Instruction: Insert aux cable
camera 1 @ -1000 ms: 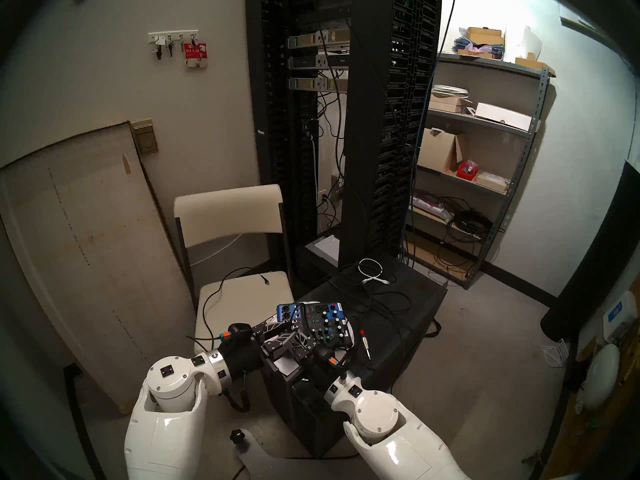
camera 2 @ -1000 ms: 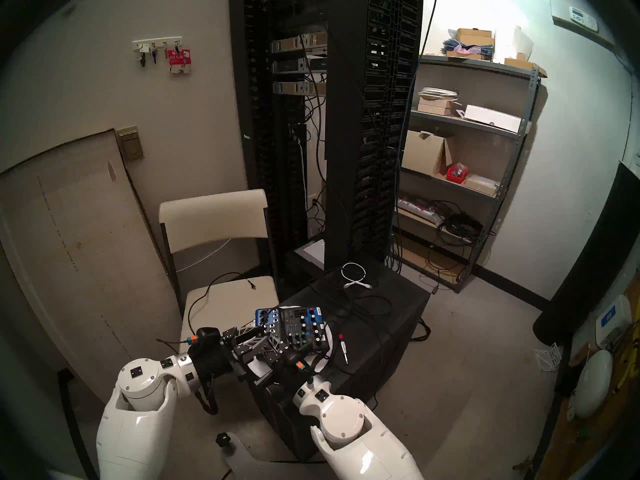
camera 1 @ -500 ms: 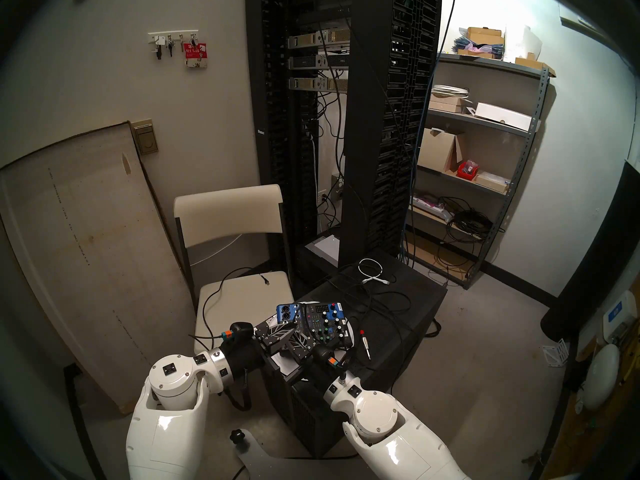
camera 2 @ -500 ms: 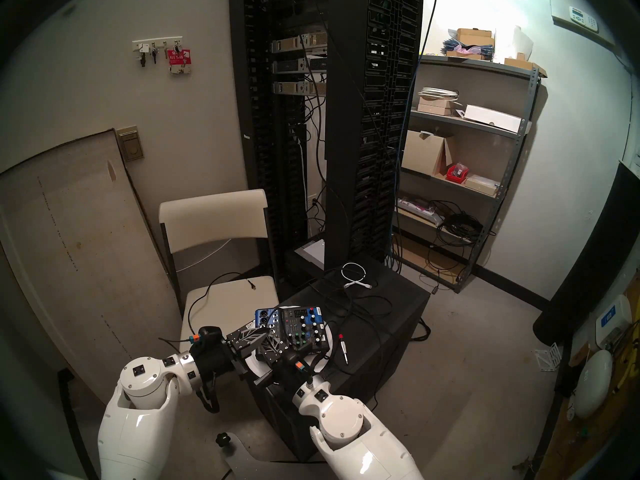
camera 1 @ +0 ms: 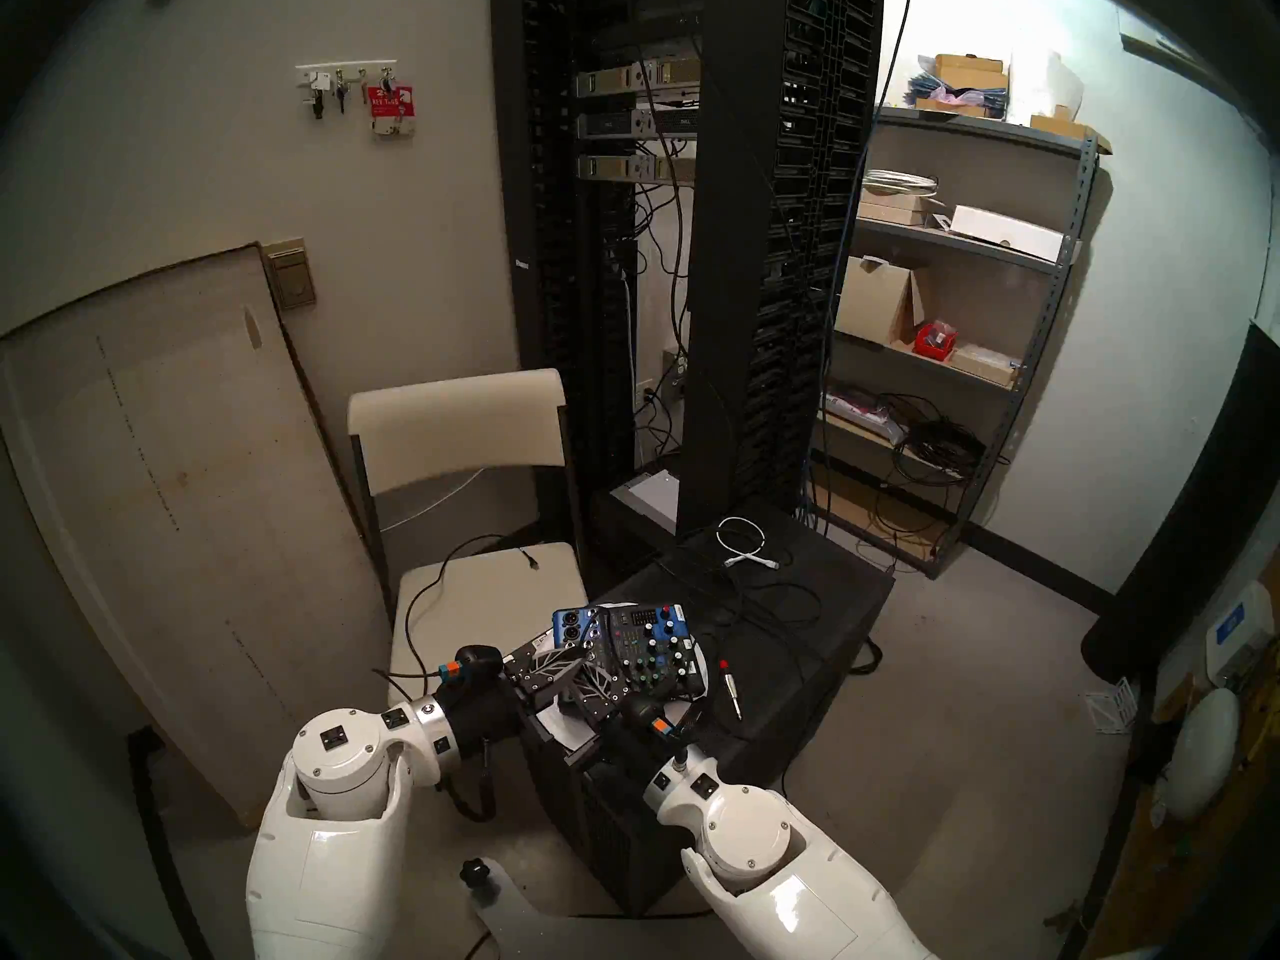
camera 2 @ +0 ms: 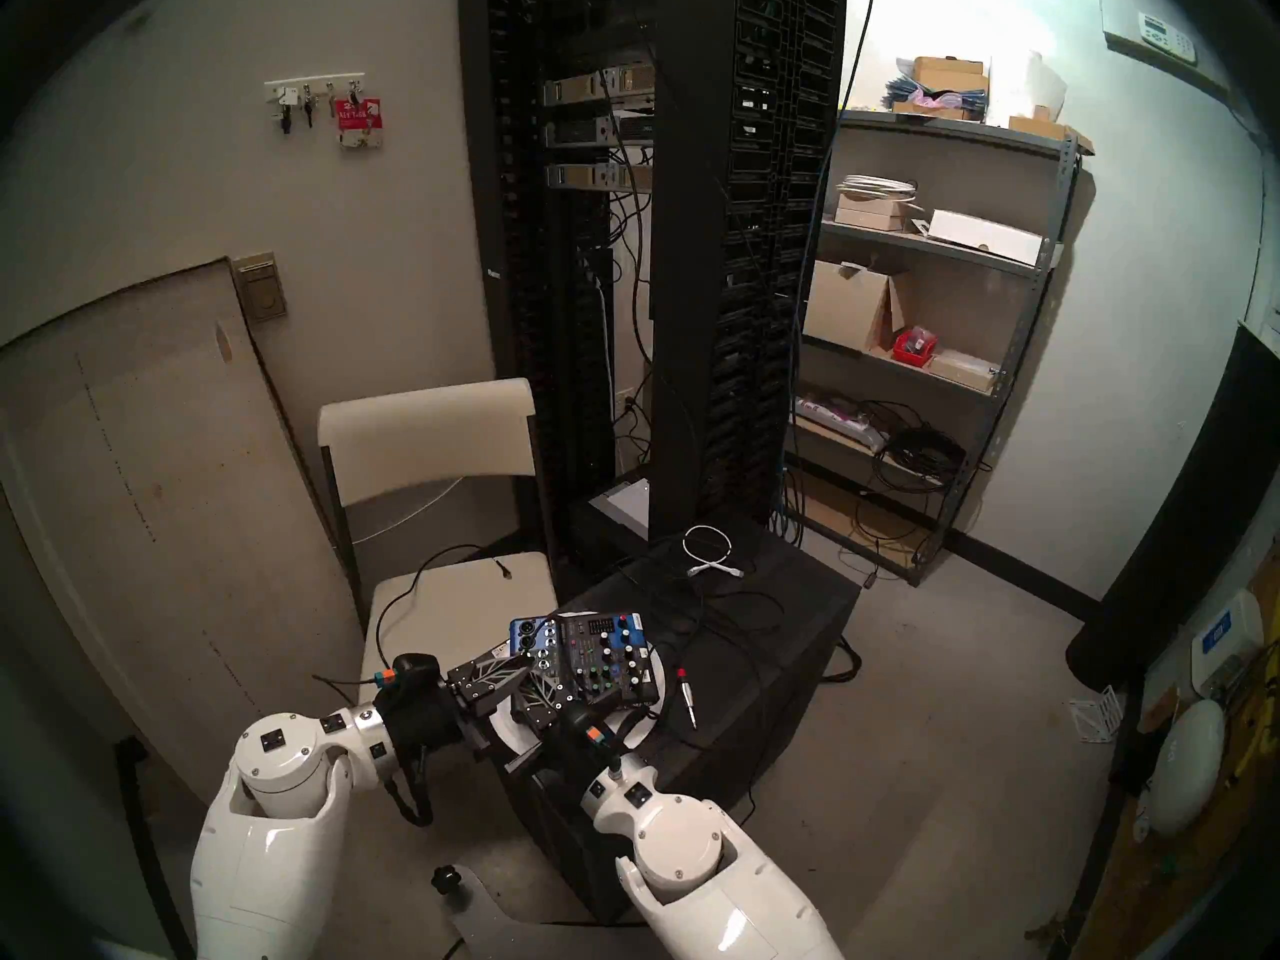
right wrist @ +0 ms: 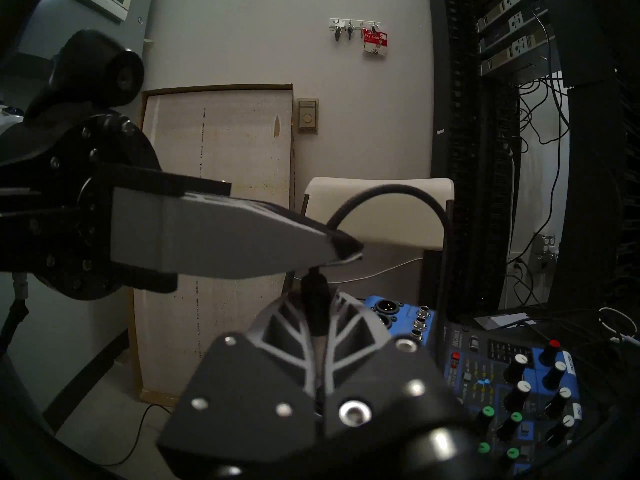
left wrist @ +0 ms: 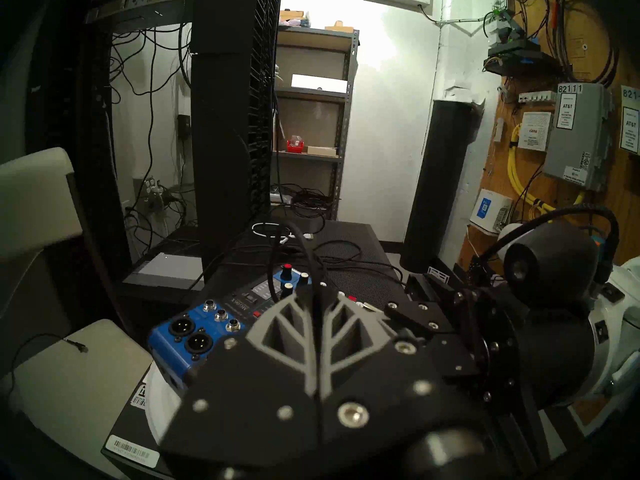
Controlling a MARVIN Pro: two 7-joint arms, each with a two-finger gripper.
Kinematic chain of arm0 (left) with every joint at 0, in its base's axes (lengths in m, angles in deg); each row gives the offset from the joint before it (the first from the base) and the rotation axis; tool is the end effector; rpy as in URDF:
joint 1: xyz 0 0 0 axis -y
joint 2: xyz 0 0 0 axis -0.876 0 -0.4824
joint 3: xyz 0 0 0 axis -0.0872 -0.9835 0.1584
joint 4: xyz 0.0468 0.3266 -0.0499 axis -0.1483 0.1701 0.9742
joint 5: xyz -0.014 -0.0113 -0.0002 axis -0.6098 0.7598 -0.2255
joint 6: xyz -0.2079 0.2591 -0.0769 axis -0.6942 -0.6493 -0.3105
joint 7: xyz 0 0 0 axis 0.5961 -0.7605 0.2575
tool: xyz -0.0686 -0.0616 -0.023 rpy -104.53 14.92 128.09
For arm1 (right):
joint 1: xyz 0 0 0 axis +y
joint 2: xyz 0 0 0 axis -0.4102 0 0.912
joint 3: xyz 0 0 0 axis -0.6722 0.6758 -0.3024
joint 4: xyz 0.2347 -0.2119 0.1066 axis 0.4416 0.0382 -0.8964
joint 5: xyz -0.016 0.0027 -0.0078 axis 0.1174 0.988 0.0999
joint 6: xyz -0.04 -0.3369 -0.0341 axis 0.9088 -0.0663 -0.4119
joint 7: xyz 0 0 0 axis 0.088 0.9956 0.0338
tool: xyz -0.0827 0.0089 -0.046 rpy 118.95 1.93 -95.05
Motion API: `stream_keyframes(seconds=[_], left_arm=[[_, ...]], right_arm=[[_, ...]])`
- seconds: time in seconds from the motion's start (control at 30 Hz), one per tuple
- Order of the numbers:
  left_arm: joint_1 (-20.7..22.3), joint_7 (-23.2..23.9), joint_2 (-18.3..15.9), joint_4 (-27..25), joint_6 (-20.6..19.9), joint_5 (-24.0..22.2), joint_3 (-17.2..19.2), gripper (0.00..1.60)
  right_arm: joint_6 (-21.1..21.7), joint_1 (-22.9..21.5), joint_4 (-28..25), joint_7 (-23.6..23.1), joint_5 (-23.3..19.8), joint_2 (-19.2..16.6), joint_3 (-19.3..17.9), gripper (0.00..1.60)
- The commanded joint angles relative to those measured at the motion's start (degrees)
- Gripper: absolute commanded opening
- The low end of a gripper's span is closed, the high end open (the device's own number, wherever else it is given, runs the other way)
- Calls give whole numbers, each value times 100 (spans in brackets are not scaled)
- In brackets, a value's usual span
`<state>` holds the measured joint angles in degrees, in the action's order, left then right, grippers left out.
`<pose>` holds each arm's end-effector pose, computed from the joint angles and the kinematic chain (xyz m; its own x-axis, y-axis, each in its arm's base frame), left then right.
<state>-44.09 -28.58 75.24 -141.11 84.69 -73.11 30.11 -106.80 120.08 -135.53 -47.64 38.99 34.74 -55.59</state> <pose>0.3240 0.0166 -0.3967 0.1808 -0.0698 0.9810 -0.7329 -0.6747 0.0871 0.3224 0.1897 -0.4609 -0.0460 0.0276 0.9986 0.6783 -0.7330 0.0515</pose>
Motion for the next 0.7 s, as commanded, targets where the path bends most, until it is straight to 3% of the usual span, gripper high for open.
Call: stream_keyframes(seconds=[0.0, 0.67], left_arm=[[-71, 0, -30, 8, 20, 51, -2, 0], [-171, 23, -138, -23, 232, 298, -39, 0]], right_arm=[[-161, -59, -74, 40, -24, 37, 17, 0], [-411, -9, 17, 288, 27, -84, 193, 0]])
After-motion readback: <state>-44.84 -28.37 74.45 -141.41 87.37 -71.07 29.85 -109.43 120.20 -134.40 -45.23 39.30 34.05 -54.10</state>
